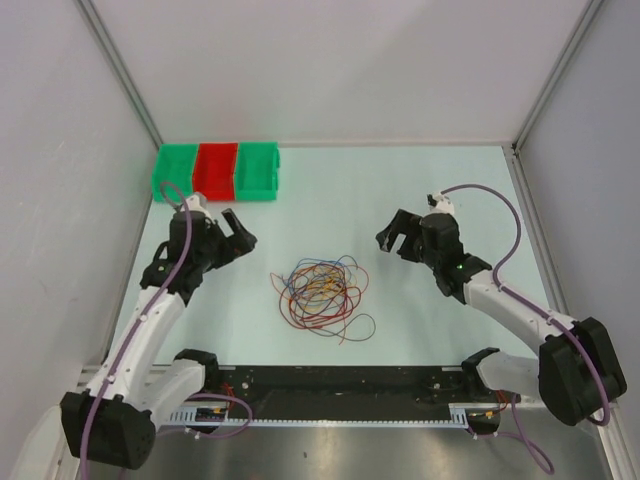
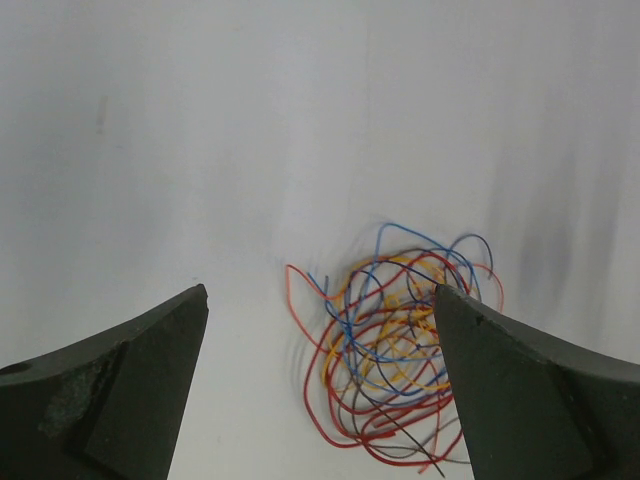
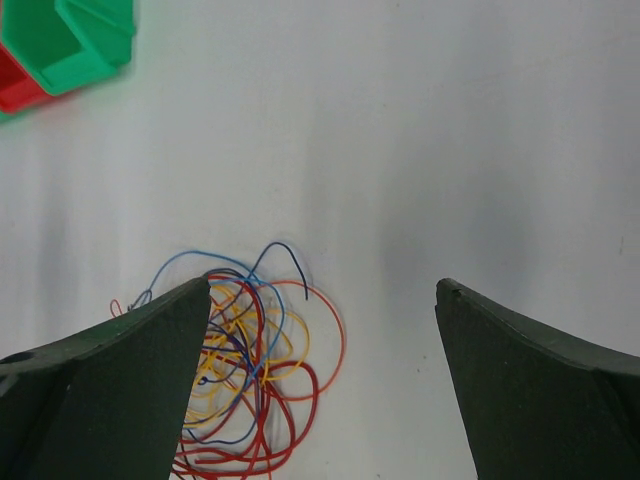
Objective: Untangle the cables
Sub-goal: Untie the cable.
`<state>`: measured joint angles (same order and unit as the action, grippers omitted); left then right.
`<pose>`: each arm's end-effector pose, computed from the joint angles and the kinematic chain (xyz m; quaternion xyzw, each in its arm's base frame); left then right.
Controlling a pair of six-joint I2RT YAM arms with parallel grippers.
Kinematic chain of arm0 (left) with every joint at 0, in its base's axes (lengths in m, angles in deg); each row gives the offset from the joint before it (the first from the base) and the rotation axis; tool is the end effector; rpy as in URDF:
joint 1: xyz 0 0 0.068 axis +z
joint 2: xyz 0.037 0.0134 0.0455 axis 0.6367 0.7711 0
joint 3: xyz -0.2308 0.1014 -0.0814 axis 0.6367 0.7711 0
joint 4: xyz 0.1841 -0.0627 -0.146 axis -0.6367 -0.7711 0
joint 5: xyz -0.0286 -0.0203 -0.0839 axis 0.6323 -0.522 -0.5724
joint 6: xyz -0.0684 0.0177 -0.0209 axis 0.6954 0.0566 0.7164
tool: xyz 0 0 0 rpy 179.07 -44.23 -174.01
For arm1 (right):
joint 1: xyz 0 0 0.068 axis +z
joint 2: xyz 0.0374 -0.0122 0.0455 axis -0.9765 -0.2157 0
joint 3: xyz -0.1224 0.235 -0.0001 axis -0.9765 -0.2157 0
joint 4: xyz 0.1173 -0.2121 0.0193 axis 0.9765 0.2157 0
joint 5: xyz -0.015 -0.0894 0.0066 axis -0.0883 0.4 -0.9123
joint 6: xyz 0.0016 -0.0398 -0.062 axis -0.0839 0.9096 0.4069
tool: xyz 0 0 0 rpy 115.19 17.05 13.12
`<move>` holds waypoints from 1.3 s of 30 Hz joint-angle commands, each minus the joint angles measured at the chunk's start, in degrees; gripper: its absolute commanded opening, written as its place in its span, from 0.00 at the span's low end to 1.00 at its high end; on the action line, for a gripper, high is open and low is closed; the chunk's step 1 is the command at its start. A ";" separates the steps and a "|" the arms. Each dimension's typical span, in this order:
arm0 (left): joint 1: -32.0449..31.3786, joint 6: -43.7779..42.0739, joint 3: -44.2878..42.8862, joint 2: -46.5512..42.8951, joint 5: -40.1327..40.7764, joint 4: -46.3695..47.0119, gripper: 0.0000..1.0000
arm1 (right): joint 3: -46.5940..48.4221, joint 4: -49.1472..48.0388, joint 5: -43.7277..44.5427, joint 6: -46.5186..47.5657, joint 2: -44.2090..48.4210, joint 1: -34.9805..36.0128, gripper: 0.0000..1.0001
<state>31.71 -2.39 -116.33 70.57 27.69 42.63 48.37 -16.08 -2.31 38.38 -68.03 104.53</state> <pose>0.2009 -0.0290 0.2629 -0.1924 0.8721 -0.1688 0.4171 0.2421 0.1181 0.2276 0.0851 0.8515 0.2421 0.4574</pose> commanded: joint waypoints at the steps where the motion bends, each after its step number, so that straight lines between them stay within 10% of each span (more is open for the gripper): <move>1: -6.13 3.99 -3.08 1.67 0.79 -0.65 1.00 | 2.41 5.82 3.39 -0.55 0.86 1.67 1.00; 8: -17.37 11.21 0.78 7.55 -0.61 9.27 0.96 | 1.80 5.56 4.80 -1.34 -3.36 4.57 0.99; 23: -19.06 40.48 14.59 19.24 -10.89 43.98 0.85 | -3.92 -6.82 2.87 0.15 -11.45 4.83 0.98; 39: -23.10 42.68 9.32 29.62 -8.97 47.87 0.73 | -4.97 -9.73 0.41 0.85 -13.12 4.48 0.98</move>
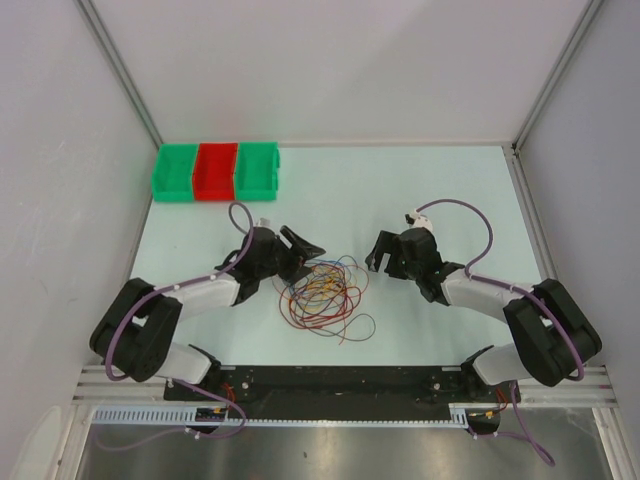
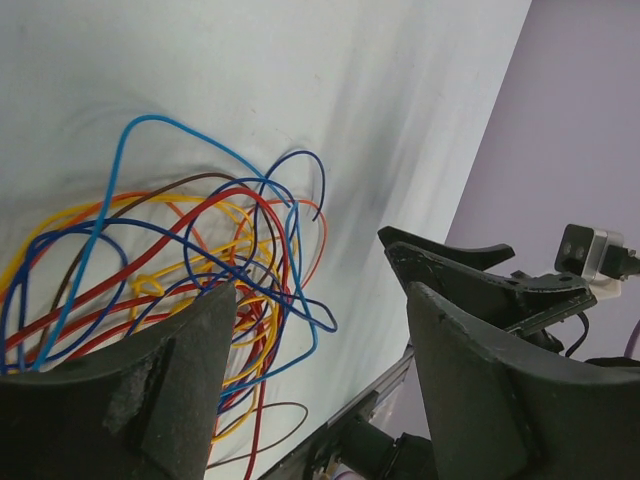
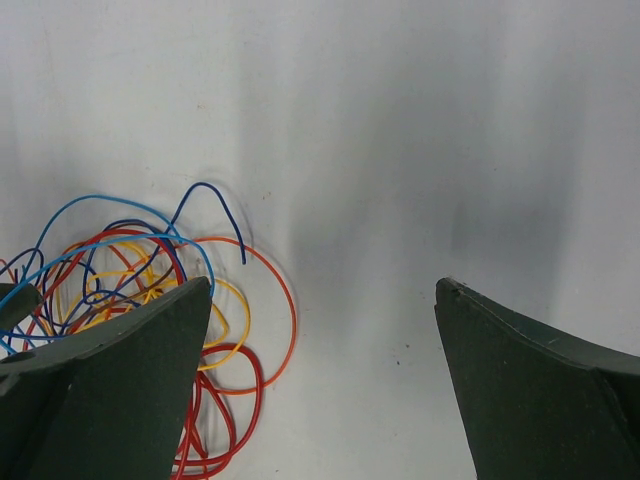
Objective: Untangle the cables
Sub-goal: Untie the cable.
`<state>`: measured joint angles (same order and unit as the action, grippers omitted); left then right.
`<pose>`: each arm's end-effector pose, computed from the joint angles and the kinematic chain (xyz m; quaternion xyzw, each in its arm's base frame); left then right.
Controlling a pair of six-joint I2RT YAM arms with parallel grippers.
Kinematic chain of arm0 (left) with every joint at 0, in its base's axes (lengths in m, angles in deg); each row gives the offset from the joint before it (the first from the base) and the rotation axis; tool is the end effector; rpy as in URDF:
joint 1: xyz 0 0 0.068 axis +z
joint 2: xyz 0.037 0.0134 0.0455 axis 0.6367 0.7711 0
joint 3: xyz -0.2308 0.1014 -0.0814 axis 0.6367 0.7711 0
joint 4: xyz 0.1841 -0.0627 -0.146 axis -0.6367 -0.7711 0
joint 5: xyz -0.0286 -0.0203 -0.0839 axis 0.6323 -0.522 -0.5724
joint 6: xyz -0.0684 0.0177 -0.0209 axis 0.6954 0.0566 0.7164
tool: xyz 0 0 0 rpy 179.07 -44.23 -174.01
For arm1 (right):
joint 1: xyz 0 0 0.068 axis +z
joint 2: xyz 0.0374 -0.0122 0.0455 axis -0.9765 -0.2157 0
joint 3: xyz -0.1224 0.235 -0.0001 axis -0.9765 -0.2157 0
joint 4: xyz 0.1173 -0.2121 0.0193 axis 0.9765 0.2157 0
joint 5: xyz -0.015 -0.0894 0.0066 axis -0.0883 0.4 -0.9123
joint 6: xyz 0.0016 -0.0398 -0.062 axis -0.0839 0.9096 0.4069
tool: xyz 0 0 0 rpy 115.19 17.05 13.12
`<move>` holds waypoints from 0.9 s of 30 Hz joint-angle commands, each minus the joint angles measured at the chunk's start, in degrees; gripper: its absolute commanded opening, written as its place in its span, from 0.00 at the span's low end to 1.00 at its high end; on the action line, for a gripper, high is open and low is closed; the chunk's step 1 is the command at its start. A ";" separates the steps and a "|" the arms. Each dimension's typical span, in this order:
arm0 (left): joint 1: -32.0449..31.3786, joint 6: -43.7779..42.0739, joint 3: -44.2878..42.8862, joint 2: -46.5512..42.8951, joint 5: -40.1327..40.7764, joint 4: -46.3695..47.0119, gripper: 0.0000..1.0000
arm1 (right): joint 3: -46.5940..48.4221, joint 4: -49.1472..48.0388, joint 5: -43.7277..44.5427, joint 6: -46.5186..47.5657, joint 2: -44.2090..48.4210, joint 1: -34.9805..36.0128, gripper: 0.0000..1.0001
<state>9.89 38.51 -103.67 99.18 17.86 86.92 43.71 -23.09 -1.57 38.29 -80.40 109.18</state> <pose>0.2402 -0.1504 0.1604 -0.2903 0.8285 -0.4242 0.2220 0.2430 0.1433 0.1594 0.0527 0.8957 0.2120 0.3872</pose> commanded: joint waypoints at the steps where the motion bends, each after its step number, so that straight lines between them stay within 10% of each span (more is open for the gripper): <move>1: -1.72 1.70 -3.69 1.62 1.22 3.15 0.72 | -0.32 -2.80 -0.51 0.94 -0.83 -0.17 0.99; 20: -2.26 -4.10 -9.93 0.57 9.49 -9.07 0.02 | -0.32 -2.98 -0.86 1.20 -1.01 -0.09 0.98; 24: -2.26 -4.28 -10.02 0.83 9.84 -9.16 0.00 | -0.32 -2.81 -0.69 1.21 -1.01 -0.17 0.98; 27: -2.26 -4.01 -10.29 0.66 9.23 -9.68 0.20 | -0.32 -2.81 -0.78 1.21 -1.01 -0.17 0.98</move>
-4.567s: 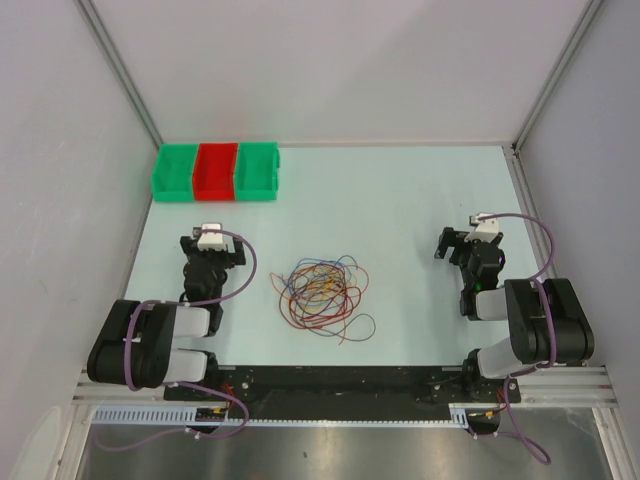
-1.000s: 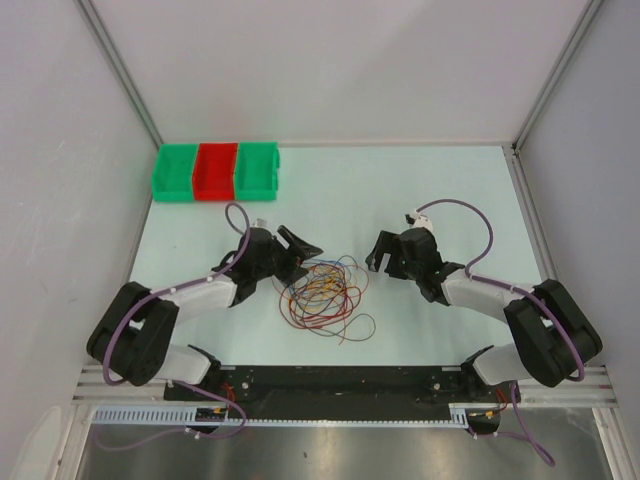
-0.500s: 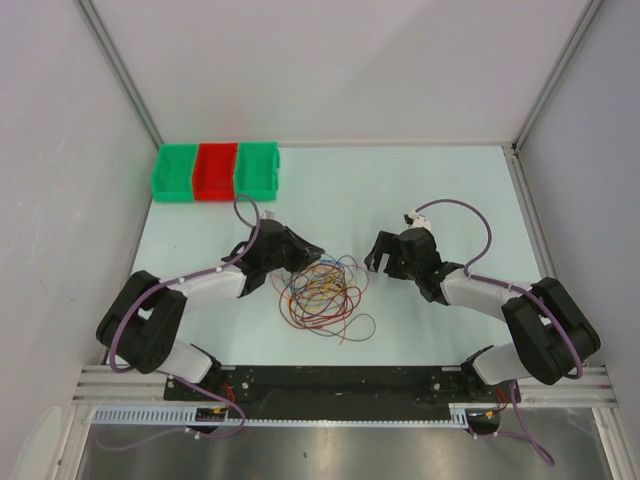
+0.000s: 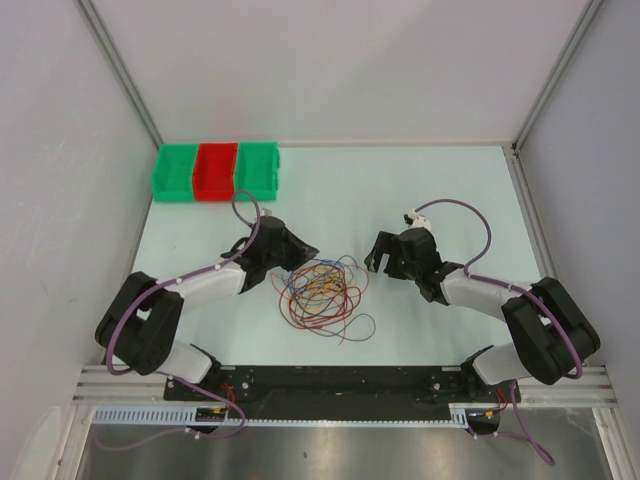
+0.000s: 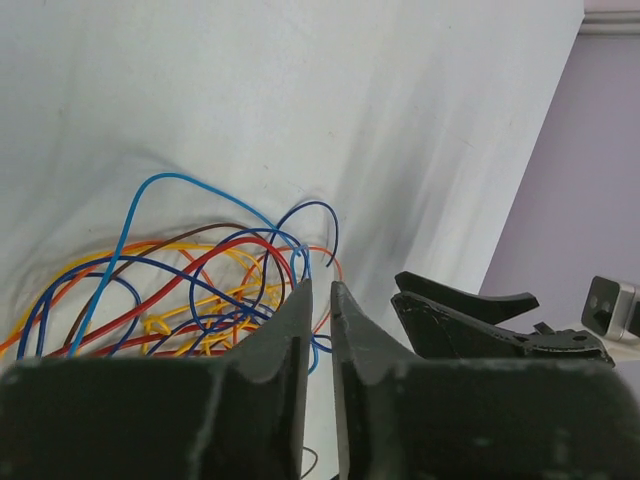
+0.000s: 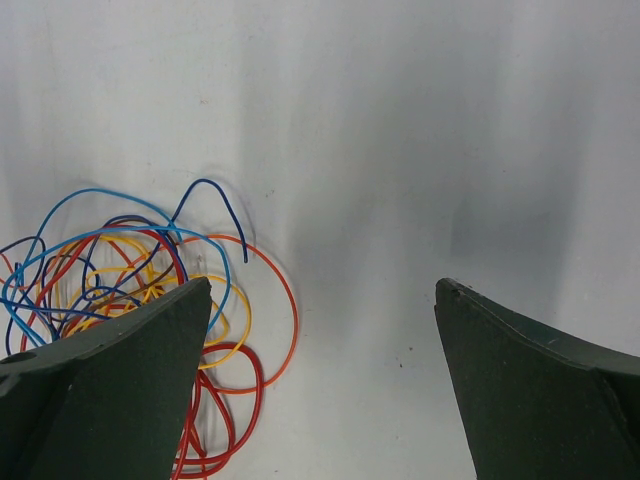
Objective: Untangle the cables
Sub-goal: Untie the cable.
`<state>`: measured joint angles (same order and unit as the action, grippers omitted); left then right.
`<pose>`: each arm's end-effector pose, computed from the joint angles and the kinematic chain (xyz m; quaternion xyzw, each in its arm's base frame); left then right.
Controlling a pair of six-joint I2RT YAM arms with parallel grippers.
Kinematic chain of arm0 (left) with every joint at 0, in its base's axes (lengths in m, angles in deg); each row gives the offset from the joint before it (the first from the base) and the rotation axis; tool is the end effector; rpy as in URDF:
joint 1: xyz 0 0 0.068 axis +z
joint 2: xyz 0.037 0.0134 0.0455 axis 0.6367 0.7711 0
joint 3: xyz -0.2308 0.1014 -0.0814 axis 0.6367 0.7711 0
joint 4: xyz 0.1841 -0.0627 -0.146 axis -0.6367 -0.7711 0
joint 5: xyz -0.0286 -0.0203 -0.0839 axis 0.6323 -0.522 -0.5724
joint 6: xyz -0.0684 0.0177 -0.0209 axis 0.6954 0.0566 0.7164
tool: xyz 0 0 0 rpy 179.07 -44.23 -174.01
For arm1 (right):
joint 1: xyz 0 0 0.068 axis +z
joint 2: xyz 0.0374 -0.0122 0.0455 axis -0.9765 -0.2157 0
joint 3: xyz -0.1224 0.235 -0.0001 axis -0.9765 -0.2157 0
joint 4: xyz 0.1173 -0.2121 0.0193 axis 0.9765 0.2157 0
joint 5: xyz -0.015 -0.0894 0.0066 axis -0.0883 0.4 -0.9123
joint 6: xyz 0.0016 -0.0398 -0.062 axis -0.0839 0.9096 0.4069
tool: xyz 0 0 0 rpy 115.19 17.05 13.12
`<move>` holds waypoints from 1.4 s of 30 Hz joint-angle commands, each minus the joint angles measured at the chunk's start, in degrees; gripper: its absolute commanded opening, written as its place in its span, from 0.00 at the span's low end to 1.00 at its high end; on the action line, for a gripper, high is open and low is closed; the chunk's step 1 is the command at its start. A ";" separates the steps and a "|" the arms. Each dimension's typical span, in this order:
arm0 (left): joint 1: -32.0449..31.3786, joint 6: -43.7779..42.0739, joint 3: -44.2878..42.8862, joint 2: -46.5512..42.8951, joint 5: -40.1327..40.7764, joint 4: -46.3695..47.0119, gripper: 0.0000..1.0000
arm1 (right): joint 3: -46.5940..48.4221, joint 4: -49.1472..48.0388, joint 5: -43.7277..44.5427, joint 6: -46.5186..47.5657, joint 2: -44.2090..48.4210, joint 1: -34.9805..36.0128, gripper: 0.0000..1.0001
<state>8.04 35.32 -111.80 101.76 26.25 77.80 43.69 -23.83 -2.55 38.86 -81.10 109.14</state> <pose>0.2563 -0.1605 0.1738 -0.2930 0.8457 -0.3617 0.2610 0.2439 0.1449 0.1575 0.0448 0.8963 0.2165 0.3844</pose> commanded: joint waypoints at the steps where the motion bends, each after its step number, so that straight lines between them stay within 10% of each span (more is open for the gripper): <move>1: -0.48 -0.56 -1.98 -2.36 0.74 -0.48 0.36 | -0.29 -2.06 0.12 0.64 -0.31 -0.13 0.98; 7: -0.49 2.78 0.48 -6.31 2.67 -0.92 0.62 | -0.21 -2.06 0.03 0.64 -0.40 -0.13 0.98; 35: -1.19 14.56 8.39 2.47 1.89 16.21 0.57 | -0.21 -2.77 -1.55 0.99 -1.01 -0.13 0.98; 38: -1.28 14.74 7.61 2.65 1.97 16.66 0.45 | -0.21 -2.85 -1.73 1.08 -1.10 -0.22 0.98; 42: -1.28 13.86 5.23 2.30 2.68 13.41 0.00 | -0.29 -3.20 -1.99 1.16 -1.19 -0.22 0.98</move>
<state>7.21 48.98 -102.82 104.43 28.52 90.63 43.58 -24.25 -4.41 39.30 -82.02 109.14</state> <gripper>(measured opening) 0.240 0.982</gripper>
